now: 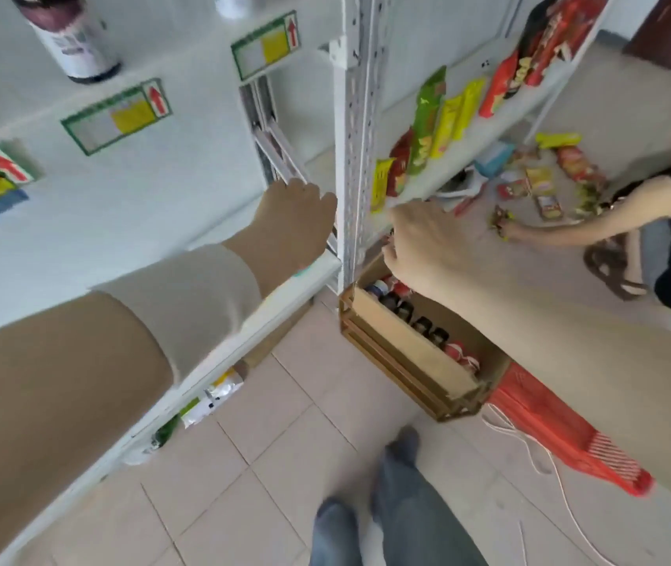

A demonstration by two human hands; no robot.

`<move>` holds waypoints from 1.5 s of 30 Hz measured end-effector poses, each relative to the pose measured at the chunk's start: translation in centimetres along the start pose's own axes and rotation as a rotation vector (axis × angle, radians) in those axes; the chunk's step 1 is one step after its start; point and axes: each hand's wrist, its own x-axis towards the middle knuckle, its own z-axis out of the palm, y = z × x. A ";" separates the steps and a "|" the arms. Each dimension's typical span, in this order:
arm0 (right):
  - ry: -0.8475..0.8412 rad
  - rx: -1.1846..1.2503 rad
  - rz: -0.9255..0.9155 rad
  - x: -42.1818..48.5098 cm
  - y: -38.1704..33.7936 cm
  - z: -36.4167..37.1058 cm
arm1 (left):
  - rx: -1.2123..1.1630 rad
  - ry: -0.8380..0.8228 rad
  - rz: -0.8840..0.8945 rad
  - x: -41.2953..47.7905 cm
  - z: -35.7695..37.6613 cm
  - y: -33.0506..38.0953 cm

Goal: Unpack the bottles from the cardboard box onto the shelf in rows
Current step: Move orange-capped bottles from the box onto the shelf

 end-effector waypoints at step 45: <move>-0.679 0.610 1.495 -1.3 21.2 41.8 | -0.457 -0.952 0.783 30.6 35.0 39.3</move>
